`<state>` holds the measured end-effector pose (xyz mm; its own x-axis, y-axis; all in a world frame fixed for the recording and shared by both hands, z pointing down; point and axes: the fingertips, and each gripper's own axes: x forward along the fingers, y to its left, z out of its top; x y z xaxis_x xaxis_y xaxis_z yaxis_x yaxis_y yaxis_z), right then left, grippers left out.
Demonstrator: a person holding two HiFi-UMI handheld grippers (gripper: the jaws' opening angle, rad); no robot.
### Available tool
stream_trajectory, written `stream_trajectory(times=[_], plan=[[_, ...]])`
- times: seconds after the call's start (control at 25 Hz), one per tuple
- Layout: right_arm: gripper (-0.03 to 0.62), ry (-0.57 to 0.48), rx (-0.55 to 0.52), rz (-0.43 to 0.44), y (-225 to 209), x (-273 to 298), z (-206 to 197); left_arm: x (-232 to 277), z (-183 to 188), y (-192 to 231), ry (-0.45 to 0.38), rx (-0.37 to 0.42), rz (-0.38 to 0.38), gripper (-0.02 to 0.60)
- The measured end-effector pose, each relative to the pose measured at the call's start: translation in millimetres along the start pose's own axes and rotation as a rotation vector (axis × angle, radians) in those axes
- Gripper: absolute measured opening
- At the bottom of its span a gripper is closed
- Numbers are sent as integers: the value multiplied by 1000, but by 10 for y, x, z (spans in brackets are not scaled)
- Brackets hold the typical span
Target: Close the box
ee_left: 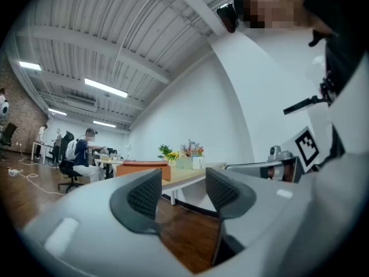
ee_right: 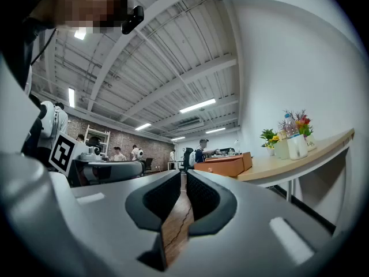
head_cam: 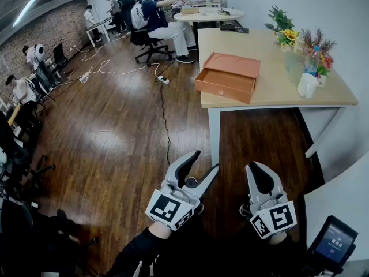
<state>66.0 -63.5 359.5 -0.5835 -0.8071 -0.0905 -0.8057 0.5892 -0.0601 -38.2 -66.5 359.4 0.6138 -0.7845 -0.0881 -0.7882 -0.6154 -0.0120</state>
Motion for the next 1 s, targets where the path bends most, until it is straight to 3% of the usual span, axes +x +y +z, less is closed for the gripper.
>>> stream_trajectory(times=[0.16,0.32,0.4,0.52,0.68,0.8,1.0], plan=[[23,-28,-55,-36,-463,349,111,433,202,617,-96,114,-7,200],[26,-22,-119,-68,-880,682,194,941,211,1262,-85,180,-9,190],[44,-3,-170,-72,-1061,880,214,1208,133,1594,-50,161,-18,190],[55,62,-250,-75,-1401,1288,143,1581,5,2126,8,55,-36,190],[113,221,-295,-63,-1798,1855,-132,1923,-126,2597,68,-83,-168,166],[165,270,-296,-39,-1900,2055,-262,2026,-248,2746,151,-82,-247,167],[197,276,-291,-38,-1910,2216,-370,2120,-373,2887,228,-54,-285,187]])
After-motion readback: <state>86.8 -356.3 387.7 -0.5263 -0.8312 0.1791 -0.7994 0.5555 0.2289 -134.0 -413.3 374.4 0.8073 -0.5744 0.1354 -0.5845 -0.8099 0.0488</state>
